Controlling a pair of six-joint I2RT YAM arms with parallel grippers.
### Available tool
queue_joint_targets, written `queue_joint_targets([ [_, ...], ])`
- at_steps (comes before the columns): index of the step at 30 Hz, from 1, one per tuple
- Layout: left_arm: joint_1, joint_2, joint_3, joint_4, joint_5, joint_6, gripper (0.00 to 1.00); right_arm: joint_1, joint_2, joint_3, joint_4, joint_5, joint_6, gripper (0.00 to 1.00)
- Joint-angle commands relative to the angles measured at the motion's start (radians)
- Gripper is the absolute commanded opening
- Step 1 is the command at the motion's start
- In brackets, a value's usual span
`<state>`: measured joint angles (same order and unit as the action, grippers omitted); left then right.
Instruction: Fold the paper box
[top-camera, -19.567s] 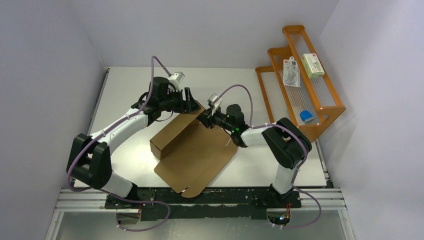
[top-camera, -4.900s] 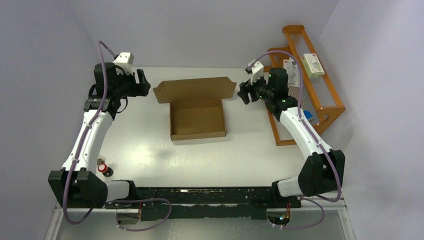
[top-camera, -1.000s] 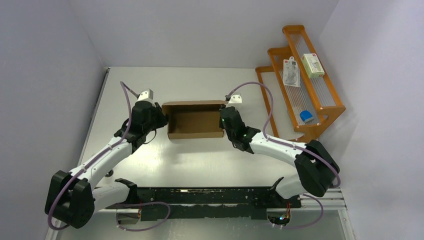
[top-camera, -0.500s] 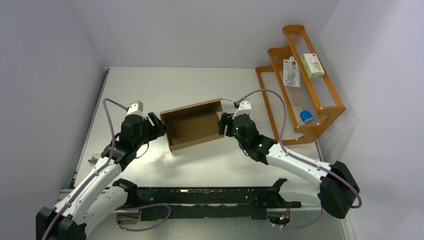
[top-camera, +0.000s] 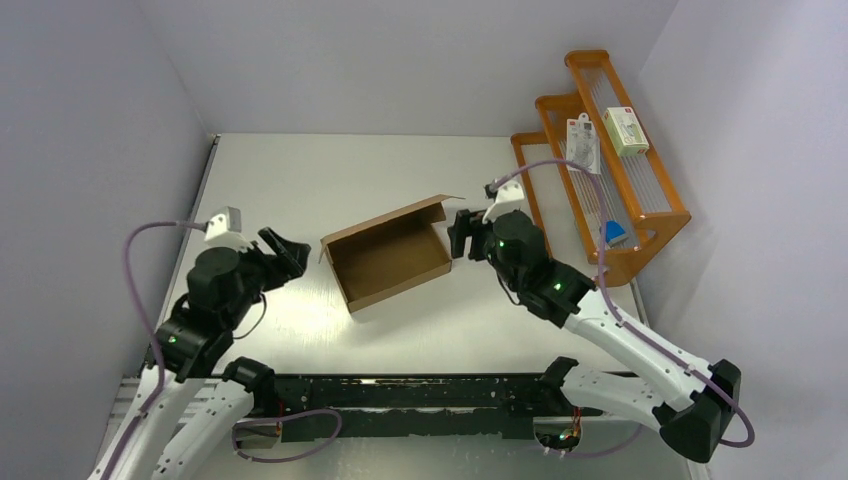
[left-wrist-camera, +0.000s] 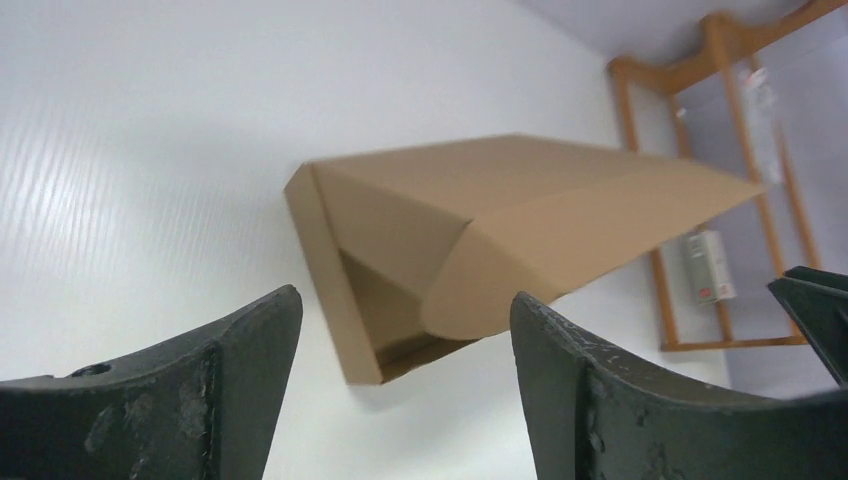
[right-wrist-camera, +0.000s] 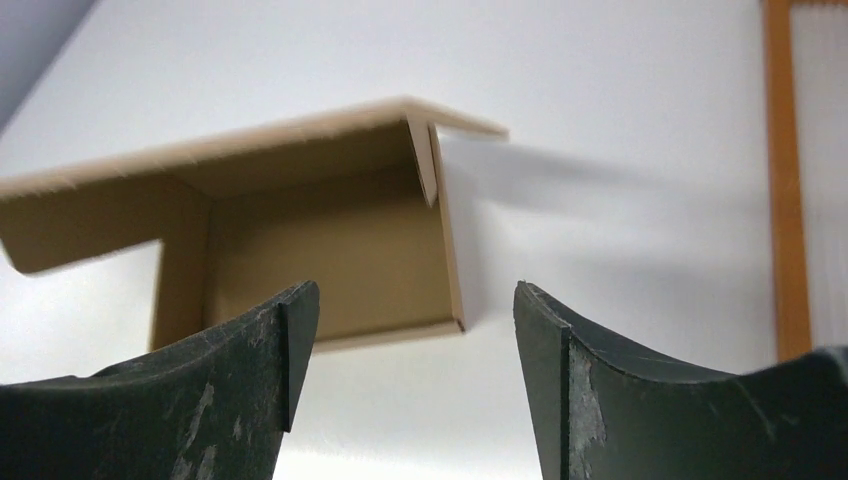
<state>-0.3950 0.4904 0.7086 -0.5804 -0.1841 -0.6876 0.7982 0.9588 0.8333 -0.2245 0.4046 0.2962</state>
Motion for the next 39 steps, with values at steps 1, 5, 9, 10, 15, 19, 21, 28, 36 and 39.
queue_joint_targets([
  [1, -0.005, 0.021, 0.147, -0.028, -0.013, 0.061, 0.81, 0.003, 0.041, 0.155, -0.079, 0.013, -0.095, 0.75],
  [5, -0.005, 0.081, 0.22, 0.007, 0.024, 0.108, 0.81, 0.001, 0.095, 0.246, -0.093, -0.021, -0.148, 0.75],
  [9, -0.005, 0.187, 0.26, 0.081, 0.069, 0.135, 0.79, -0.015, 0.177, 0.308, -0.061, -0.008, -0.195, 0.75],
  [10, -0.005, 0.222, 0.274, 0.095, 0.082, 0.143, 0.78, -0.025, 0.202, 0.322, -0.049, -0.015, -0.206, 0.75],
  [15, -0.005, 0.378, 0.313, 0.131, 0.124, 0.175, 0.75, -0.082, 0.356, 0.426, -0.024, -0.072, -0.225, 0.73],
  [19, -0.005, 0.439, 0.284, 0.165, 0.175, 0.179, 0.71, -0.104, 0.449, 0.496, -0.04, -0.114, -0.224, 0.72],
  [21, -0.005, 0.453, 0.257, 0.161, 0.194, 0.175, 0.7, -0.107, 0.473, 0.501, -0.053, -0.136, -0.22, 0.71],
  [28, -0.005, 0.458, 0.149, 0.156, 0.23, 0.148, 0.69, -0.108, 0.475, 0.43, -0.111, -0.19, -0.194, 0.69],
  [36, -0.005, 0.466, 0.026, 0.19, 0.25, 0.109, 0.66, -0.107, 0.407, 0.254, -0.101, -0.207, -0.144, 0.66],
  [39, -0.005, 0.465, -0.013, 0.207, 0.239, 0.095, 0.66, -0.108, 0.4, 0.213, -0.09, -0.209, -0.133, 0.66],
])
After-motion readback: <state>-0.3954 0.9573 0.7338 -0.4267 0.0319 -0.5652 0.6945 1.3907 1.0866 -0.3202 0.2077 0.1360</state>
